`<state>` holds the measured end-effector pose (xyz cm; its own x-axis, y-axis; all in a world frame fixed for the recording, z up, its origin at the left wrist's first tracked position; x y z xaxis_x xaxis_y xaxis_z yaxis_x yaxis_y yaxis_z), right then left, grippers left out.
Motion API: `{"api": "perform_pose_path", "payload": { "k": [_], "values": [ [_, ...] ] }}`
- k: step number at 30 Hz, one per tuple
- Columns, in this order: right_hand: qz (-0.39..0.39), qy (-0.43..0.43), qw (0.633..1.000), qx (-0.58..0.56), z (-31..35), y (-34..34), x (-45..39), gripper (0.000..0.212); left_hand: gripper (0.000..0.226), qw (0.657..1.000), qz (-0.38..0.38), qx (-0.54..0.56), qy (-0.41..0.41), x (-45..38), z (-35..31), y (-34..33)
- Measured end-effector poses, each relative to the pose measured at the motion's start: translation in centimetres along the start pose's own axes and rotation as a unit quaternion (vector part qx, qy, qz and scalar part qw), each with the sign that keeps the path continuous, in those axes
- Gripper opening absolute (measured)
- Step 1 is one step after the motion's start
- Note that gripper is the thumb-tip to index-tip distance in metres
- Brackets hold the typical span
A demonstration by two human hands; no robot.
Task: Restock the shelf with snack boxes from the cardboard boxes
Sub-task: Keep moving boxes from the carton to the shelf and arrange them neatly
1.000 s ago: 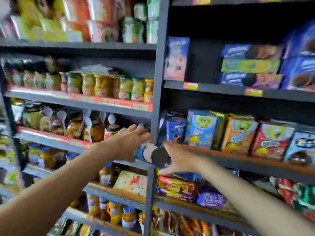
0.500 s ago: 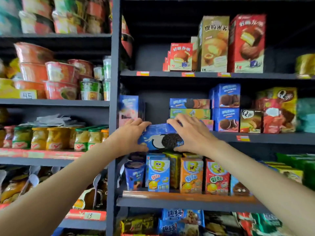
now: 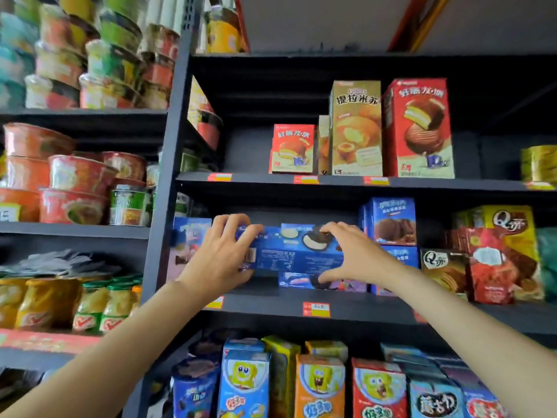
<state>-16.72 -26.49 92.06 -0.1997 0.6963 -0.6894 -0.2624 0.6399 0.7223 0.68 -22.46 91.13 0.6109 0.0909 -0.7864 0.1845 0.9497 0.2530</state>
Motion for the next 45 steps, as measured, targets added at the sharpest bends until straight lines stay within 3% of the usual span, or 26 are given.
{"api": "perform_pose_path", "payload": {
  "k": [4,7,11,15,18,20,22,24,27,31,33,37,41,45],
  "values": [
    [-0.072,0.017,0.993,0.087,-2.8,0.8,-1.0,0.077,0.078,0.969,0.077,0.195,0.129,-0.2,0.9,-6.0],
    [-0.128,0.032,0.987,0.094,-4.1,1.2,-1.3,0.072,0.072,0.940,0.053,0.278,0.190,-0.4,0.7,-7.8],
    [-0.108,0.058,0.990,0.069,-5.3,-0.2,-2.3,0.070,0.059,0.932,0.046,0.287,0.218,-0.6,0.9,-8.9],
    [-0.064,0.053,0.996,0.035,-6.0,-2.0,-3.0,0.072,0.049,0.961,0.011,0.198,0.195,-0.7,1.1,-7.4],
    [0.007,0.020,0.998,-0.060,-6.7,-3.1,-3.5,0.084,0.060,0.986,-0.044,0.105,0.122,-1.1,0.7,-5.4],
    [0.027,0.016,0.998,-0.054,-6.6,-3.7,-3.5,0.088,0.071,0.992,-0.059,0.080,0.077,-1.0,0.5,-4.8],
    [-0.018,0.013,0.999,-0.028,-6.4,-3.1,-3.5,0.084,0.076,0.992,-0.056,0.089,0.065,-0.8,0.8,-4.8],
    [-0.092,0.016,0.996,0.006,-6.2,-2.1,-3.3,0.076,0.077,0.981,-0.043,0.156,0.108,-0.5,1.5,-5.8],
    [-0.169,0.033,0.983,0.059,-5.5,-1.3,-2.7,0.066,0.080,0.901,-0.005,0.348,0.258,1.0,3.5,-9.0],
    [-0.269,0.060,0.959,0.063,-4.7,0.6,-1.6,0.063,0.068,0.731,-0.009,0.589,0.345,2.4,2.2,-12.3],
    [-0.287,0.058,0.953,0.079,-4.7,0.9,-1.7,0.065,0.070,0.701,-0.028,0.615,0.359,2.5,2.0,-12.7],
    [-0.241,0.050,0.962,0.118,-4.7,-0.3,-2.9,0.063,0.078,0.749,-0.050,0.552,0.364,1.9,3.2,-12.2],
    [-0.105,0.039,0.988,0.104,-5.5,-3.9,-3.8,0.062,0.078,0.782,-0.014,0.534,0.320,1.0,3.1,-12.2],
    [-0.032,0.027,0.998,0.053,-5.8,-5.7,-3.8,0.065,0.069,0.778,0.025,0.548,0.306,1.4,2.9,-13.4]
  ]
}}
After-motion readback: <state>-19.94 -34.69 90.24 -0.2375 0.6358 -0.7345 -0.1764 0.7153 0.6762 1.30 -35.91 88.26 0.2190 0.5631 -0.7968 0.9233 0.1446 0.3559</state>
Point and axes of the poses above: each hand's wrist, its own x-axis away from the middle knuckle, its own y-axis out of the back of the hand, z = x × y, the point moved 10 cm from there along -x, towards the middle knuckle, and after that the axes turned 12 degrees about -y, right-handed, at the moved point
